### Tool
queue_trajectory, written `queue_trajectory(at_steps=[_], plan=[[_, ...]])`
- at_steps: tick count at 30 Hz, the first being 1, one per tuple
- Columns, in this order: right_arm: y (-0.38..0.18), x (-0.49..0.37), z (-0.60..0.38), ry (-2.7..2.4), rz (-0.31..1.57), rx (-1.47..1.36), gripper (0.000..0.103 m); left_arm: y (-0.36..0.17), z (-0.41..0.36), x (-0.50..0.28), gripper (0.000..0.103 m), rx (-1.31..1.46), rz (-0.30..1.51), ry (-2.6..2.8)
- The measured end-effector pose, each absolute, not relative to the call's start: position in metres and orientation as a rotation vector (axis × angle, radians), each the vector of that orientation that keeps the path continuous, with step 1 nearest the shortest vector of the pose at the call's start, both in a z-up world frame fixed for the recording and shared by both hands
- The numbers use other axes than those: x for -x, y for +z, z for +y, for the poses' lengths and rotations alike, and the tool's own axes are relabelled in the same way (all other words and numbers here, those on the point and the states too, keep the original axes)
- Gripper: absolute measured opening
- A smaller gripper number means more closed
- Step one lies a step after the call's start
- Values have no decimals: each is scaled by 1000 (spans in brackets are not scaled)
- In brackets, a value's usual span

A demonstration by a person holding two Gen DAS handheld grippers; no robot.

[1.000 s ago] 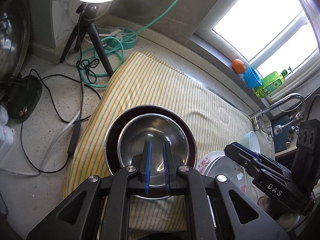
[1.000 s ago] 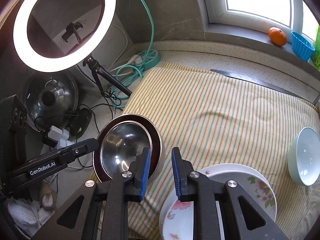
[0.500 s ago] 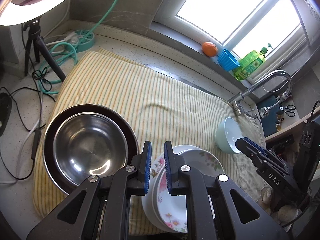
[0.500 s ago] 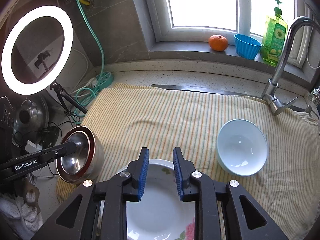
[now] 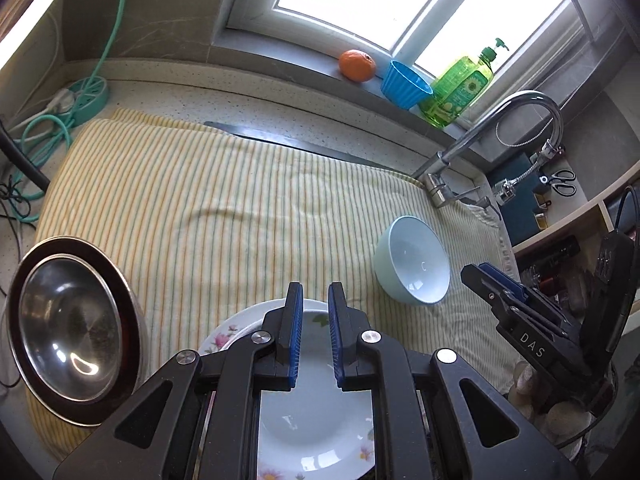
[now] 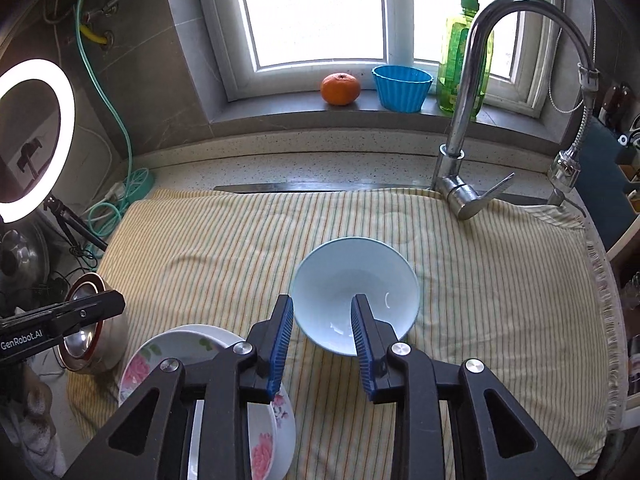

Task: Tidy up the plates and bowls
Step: 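Close the right gripper on the pale blue bowl rim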

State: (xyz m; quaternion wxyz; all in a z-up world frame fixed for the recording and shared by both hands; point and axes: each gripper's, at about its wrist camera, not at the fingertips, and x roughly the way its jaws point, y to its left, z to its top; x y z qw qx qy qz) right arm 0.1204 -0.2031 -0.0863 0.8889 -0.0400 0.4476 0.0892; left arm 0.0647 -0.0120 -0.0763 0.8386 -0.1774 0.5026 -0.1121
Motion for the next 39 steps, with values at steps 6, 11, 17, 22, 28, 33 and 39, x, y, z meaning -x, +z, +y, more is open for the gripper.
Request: queue_trajectory(at_steps=[6, 11, 17, 22, 28, 33, 39], plan=[[-91, -130, -221, 167, 930, 84, 27, -79, -42, -78, 11, 354, 1072, -269], [-94, -138, -232, 164, 933, 80, 27, -85, -62, -91, 11, 345, 1091, -285], [-98, -148, -247, 167, 936, 54, 27, -92, -84, -106, 11, 326, 1114, -303], [-103, -157, -261, 178, 952, 2, 27, -99, -97, -119, 11, 321, 1135, -311], [-110, -168, -279, 193, 978, -83, 27, -107, -111, -130, 11, 295, 1156, -317], [-124, -176, -290, 214, 1026, -164, 27, -117, -118, -137, 11, 287, 1179, -314], [-138, -182, -295, 227, 1067, -211, 27, -124, -124, -141, 11, 270, 1192, -304]])
